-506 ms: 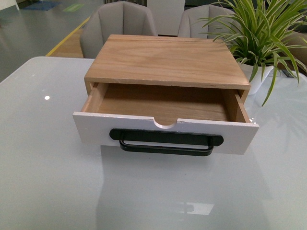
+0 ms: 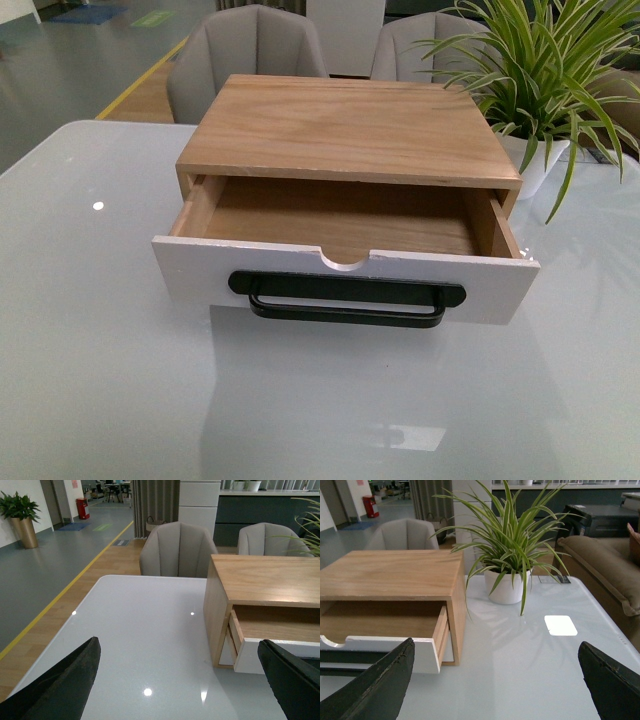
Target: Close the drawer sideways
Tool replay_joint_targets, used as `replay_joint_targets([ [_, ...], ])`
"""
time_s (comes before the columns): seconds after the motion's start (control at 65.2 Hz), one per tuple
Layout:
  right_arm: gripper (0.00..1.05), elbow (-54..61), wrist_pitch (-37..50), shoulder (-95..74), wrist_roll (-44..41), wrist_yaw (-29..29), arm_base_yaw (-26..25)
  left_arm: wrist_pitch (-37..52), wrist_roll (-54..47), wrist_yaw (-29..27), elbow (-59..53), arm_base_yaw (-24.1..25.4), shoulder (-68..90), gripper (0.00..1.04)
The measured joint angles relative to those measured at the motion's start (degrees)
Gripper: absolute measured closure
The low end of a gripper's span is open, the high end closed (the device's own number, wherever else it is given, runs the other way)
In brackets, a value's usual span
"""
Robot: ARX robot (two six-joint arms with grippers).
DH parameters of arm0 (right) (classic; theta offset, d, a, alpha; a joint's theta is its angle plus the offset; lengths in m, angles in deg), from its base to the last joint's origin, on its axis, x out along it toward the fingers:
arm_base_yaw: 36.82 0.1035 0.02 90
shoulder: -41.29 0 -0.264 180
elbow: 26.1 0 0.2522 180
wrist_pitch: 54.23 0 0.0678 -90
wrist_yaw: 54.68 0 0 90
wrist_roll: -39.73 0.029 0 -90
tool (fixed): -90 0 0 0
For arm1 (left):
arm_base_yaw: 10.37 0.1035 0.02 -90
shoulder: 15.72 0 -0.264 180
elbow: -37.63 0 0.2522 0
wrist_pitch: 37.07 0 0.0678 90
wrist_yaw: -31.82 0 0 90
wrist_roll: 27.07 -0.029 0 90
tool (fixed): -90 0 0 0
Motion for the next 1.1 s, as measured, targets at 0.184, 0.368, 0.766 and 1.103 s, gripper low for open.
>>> replay_joint_targets([
  [0.184, 0.09, 0.00, 0.00, 0.00, 0.00, 0.00, 0.00, 0.00, 0.00, 0.00, 0.00, 0.00, 0.00, 0.09],
  [0.368, 0.09, -2.64, -7.74, -4.35, -3.37, 10.75, -3.39, 0.00, 0.00, 0.00, 0.00, 0.00, 0.00, 0.09],
  [0.766, 0.09, -7.15, 12.13, -41.09, -29.94, 21.77, -5.09, 5.31, -6.97, 13.35, 7.04, -6.47, 34.03, 0.09],
  [1.103, 0.09, -14.32, 19.78, -66.77, -52.54, 20.52, 3.72, 35.19, -22.12, 14.03, 11.69, -17.57, 69.92, 0.09],
])
